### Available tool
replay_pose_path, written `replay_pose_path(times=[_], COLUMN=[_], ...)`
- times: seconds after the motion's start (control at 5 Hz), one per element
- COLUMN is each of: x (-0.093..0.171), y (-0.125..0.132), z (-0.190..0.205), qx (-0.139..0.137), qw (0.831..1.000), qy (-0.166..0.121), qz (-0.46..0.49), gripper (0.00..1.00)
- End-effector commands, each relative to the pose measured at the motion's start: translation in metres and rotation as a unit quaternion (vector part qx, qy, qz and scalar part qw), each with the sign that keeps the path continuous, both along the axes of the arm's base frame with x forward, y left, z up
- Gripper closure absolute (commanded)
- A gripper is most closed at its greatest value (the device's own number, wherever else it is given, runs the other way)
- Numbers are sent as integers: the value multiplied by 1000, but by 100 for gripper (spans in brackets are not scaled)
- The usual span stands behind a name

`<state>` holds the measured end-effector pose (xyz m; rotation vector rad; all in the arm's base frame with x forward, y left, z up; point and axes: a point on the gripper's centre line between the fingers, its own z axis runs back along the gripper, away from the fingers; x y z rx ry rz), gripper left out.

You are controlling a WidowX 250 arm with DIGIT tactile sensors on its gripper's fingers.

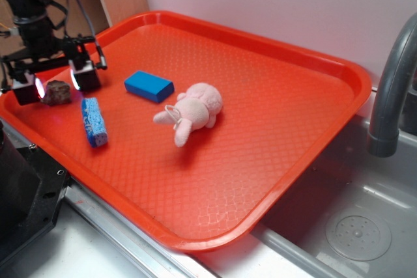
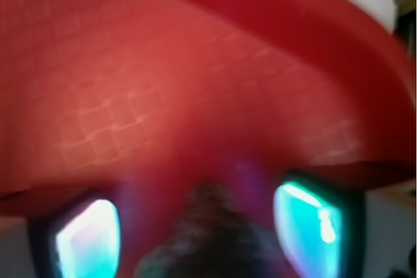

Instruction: Grab the rock.

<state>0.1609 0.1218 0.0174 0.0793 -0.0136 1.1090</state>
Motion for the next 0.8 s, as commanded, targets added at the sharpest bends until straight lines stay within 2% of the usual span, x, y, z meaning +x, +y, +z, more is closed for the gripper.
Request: replay_pose_path(times=[0.0,0.2,0.4,0.6], x=[-7,-1,-3,2], y=[-7,-7,-30,-55], z=[5,27,76,125], qx=[13,-10,-5,14], qw=[1000,999,989,962], qy=[20,36,-15,-14], qz=[15,-26,-149,-272], gripper=[100,100,100,100])
